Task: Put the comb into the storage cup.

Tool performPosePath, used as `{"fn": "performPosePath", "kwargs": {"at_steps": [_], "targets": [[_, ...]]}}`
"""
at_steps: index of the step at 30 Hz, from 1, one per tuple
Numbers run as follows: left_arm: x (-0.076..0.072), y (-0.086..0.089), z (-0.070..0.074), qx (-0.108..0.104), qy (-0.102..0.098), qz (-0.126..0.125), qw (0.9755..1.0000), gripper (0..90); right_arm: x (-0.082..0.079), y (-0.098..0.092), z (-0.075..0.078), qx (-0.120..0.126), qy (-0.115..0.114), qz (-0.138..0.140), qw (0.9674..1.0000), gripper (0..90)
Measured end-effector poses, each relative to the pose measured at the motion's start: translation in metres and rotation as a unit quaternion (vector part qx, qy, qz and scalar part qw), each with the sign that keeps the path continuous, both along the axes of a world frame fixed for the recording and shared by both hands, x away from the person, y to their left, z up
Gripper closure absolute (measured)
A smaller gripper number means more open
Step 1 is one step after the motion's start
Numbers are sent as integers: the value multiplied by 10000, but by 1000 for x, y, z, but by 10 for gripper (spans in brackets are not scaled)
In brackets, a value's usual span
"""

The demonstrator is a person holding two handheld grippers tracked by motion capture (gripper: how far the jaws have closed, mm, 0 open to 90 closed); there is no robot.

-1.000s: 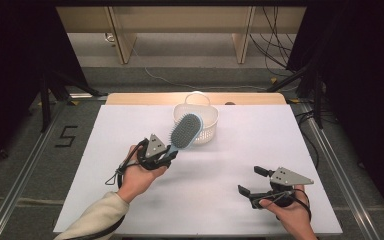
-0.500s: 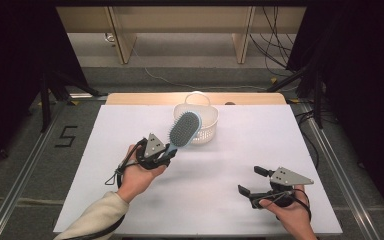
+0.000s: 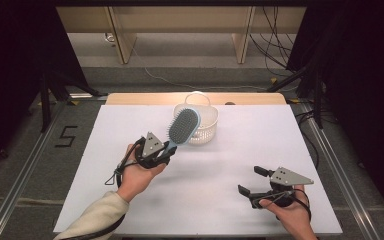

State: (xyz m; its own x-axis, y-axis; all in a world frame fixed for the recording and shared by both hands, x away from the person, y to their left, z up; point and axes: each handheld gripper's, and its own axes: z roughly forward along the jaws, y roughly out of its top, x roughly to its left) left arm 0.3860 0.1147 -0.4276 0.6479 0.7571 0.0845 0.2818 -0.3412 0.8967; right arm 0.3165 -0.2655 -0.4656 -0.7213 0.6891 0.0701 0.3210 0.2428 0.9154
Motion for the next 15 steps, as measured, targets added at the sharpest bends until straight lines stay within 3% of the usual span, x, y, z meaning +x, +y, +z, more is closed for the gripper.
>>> {"fn": "performPosePath", "kwargs": {"at_steps": [15], "targets": [[3, 1, 4, -99, -80, 37, 9999, 696, 0, 0, 0, -6, 1, -3, 10000, 116]]}}
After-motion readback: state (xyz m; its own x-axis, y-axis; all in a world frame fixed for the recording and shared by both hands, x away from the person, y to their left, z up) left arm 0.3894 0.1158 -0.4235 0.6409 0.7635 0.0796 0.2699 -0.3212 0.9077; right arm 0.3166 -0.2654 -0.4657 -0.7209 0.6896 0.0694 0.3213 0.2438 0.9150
